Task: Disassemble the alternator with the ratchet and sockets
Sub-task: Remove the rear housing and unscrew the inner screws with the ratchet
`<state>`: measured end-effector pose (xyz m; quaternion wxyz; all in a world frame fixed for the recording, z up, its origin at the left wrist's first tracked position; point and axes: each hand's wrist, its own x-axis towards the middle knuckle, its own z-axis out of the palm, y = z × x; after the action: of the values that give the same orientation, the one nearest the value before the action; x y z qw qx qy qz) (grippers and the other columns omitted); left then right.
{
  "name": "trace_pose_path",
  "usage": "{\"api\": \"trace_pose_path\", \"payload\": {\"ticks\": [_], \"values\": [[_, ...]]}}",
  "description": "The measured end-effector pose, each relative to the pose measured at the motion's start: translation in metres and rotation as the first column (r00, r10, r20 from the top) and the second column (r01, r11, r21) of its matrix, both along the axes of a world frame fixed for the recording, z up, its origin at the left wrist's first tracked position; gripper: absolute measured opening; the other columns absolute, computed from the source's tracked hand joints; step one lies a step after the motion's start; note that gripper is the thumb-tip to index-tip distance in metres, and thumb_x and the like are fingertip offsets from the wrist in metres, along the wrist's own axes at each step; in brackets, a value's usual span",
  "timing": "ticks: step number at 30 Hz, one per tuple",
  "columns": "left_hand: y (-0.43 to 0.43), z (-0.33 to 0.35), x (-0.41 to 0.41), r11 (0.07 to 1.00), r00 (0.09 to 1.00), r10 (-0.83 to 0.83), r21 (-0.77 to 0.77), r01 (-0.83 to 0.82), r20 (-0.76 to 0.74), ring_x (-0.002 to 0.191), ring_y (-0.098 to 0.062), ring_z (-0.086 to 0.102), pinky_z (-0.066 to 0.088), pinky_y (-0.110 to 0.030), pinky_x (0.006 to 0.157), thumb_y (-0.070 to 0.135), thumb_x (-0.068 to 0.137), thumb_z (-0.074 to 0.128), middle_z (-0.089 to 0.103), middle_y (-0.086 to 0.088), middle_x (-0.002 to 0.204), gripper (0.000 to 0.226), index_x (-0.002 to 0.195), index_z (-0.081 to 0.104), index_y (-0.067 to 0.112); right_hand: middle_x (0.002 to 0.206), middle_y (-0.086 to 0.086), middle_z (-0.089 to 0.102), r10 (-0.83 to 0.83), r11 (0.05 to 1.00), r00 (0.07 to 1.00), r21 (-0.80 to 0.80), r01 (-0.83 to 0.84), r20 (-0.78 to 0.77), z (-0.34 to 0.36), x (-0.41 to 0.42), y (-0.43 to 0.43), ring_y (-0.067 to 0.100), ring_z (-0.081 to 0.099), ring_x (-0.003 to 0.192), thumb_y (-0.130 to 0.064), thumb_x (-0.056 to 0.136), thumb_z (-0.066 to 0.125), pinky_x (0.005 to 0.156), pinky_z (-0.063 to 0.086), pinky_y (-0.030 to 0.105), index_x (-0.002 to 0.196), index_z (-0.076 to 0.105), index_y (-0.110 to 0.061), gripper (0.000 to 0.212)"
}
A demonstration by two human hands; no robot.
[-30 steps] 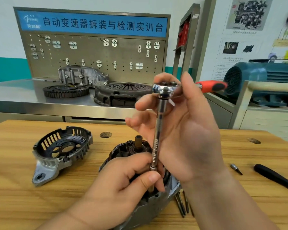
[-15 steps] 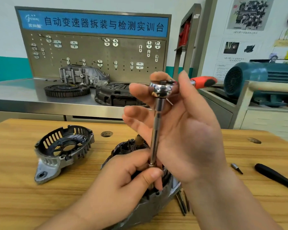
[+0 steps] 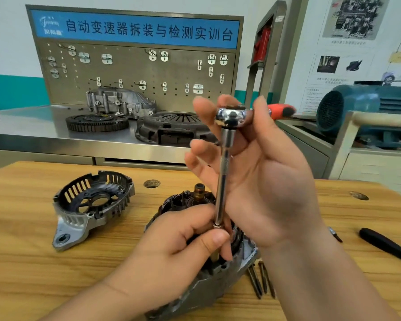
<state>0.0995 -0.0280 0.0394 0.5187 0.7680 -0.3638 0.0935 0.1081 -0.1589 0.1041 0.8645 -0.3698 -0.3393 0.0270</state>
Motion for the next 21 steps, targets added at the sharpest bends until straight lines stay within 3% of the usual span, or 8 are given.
{"api": "trace_pose_path", "payload": {"ticks": [2,5,6,8,11,14,17,21], "values": [[-0.0009,-0.0012,0.0003,0.999,1.000,0.015,-0.030,-0.015,-0.002,0.067,-0.022,0.064,0.050,-0.036,0.066,0.039,0.085,0.050,0.070,0.007,0.073,0.023,0.086,0.064,0.021,0.093,0.005,0.072,-0.285,0.949,0.927,-0.061,0.308,0.246,-0.0007,-0.0028,0.0026,0.012,0.067,0.073,-0.033,0.087,0.051,0.074,0.053,0.024,0.098,0.063,-0.012,0.026],[-0.0018,-0.0021,0.0004,0.999,1.000,0.021,-0.037,-0.021,0.002,0.072,-0.013,0.067,0.051,-0.023,0.070,0.039,0.084,0.051,0.070,0.007,0.072,0.028,0.089,0.067,0.016,0.087,-0.001,0.064,-0.653,0.544,0.341,0.106,0.832,0.676,-0.0050,-0.0024,0.0033,0.000,0.061,0.077,-0.012,0.092,0.052,0.071,0.046,0.014,0.105,0.059,-0.009,0.015],[-0.0019,-0.0021,0.0004,0.999,1.000,0.013,-0.046,-0.014,-0.010,0.072,-0.013,0.067,0.051,-0.022,0.070,0.039,0.084,0.052,0.070,0.007,0.072,0.030,0.090,0.067,0.015,0.088,-0.002,0.065,-0.670,0.501,0.287,0.132,0.855,0.685,-0.0081,-0.0011,0.0028,0.002,0.062,0.081,-0.011,0.092,0.052,0.073,0.047,0.015,0.106,0.059,-0.010,0.016],[-0.0014,-0.0015,0.0004,0.998,1.000,-0.001,-0.059,0.000,-0.029,0.072,-0.015,0.067,0.053,-0.028,0.071,0.039,0.085,0.051,0.071,0.005,0.074,0.030,0.090,0.067,0.014,0.092,0.005,0.070,-0.644,0.675,0.584,0.007,0.738,0.494,-0.0050,-0.0031,0.0057,0.014,0.067,0.086,-0.020,0.090,0.056,0.078,0.052,0.023,0.102,0.065,-0.011,0.018],[-0.0011,0.0009,-0.0003,0.998,0.999,-0.037,-0.058,0.035,-0.025,0.075,-0.014,0.067,0.051,-0.023,0.071,0.035,0.088,0.050,0.072,0.005,0.078,0.026,0.089,0.068,0.017,0.098,0.005,0.073,-0.112,0.991,0.992,-0.065,0.116,0.064,-0.0004,-0.0031,0.0031,0.020,0.069,0.083,-0.036,0.085,0.050,0.081,0.052,0.030,0.098,0.065,-0.014,0.030],[-0.0014,0.0007,-0.0002,0.998,0.999,-0.027,-0.053,0.026,-0.018,0.071,-0.006,0.066,0.046,-0.013,0.068,0.034,0.085,0.053,0.072,0.006,0.074,0.023,0.084,0.067,0.016,0.093,-0.001,0.074,0.081,0.996,0.994,-0.037,-0.084,-0.077,0.0012,-0.0002,-0.0022,0.016,0.069,0.083,-0.037,0.087,0.047,0.084,0.047,0.033,0.092,0.068,-0.017,0.030],[-0.0025,-0.0004,-0.0011,0.995,0.999,-0.001,-0.099,-0.003,-0.046,0.067,-0.001,0.065,0.046,-0.010,0.065,0.038,0.079,0.058,0.072,0.006,0.070,0.023,0.082,0.067,0.017,0.092,0.002,0.072,-0.196,0.977,0.973,-0.064,0.205,0.125,-0.0003,-0.0019,0.0005,0.015,0.066,0.083,-0.032,0.085,0.054,0.082,0.050,0.031,0.091,0.068,-0.014,0.024],[-0.0021,-0.0008,0.0006,0.995,0.999,0.019,-0.096,-0.024,-0.050,0.070,-0.003,0.067,0.050,-0.015,0.068,0.044,0.077,0.059,0.072,0.005,0.073,0.035,0.088,0.069,0.013,0.087,0.000,0.063,-0.678,0.581,0.416,0.096,0.808,0.605,-0.0070,-0.0031,0.0058,0.003,0.060,0.081,-0.014,0.092,0.051,0.076,0.046,0.018,0.101,0.060,-0.011,0.013]]}}
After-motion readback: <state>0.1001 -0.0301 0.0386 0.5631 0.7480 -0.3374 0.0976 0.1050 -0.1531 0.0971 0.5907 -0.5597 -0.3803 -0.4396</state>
